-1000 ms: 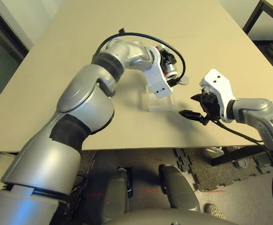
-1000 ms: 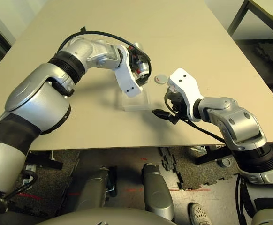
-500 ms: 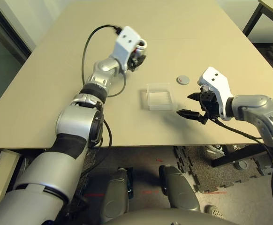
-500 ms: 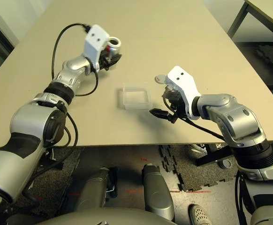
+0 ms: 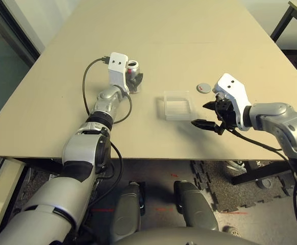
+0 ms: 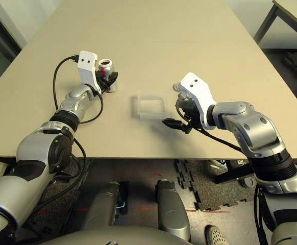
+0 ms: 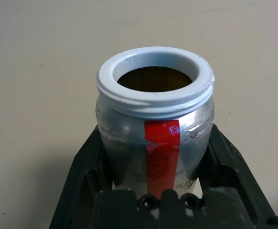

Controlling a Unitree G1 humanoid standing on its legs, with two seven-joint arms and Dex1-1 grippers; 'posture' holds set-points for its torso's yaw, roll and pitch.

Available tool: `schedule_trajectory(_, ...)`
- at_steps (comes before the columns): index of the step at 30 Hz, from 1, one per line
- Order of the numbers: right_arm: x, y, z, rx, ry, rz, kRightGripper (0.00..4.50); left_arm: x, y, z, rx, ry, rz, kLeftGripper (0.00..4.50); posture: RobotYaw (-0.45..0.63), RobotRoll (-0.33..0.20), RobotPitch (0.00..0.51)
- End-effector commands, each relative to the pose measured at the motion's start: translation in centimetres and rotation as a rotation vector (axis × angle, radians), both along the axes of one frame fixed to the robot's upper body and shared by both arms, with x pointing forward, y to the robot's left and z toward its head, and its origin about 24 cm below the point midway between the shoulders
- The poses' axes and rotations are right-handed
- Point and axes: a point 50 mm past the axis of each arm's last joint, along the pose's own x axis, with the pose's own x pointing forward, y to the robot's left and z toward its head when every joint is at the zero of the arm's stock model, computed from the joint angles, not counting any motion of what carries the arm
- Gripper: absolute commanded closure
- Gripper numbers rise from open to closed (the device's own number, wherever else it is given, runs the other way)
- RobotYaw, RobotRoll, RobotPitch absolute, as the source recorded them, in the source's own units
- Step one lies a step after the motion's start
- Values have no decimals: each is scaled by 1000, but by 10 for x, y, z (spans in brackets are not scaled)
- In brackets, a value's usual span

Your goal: Pour the medicine from the bottle into the box.

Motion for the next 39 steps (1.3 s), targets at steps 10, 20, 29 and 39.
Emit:
schedule_trajectory(10,0,4,-17,44,9,-40,0,-15,-115,94,1950,-914,-790,1960,-196,0,101)
schedule_trajectory(20,3,7,-17,68,-15,-68,0,-31,-158,88,1988,-1103,-907,1960,-247,0,109)
schedule_trajectory(29,3,4,-18,59,-10,-70,0,-28,-148,82,1876,-943,-897,1960,-232,0,112)
schedule_trajectory(39,5,1,-14,51,-2,-53,0,-1,-92,100,650,-302,-525,1960,-182,0,123)
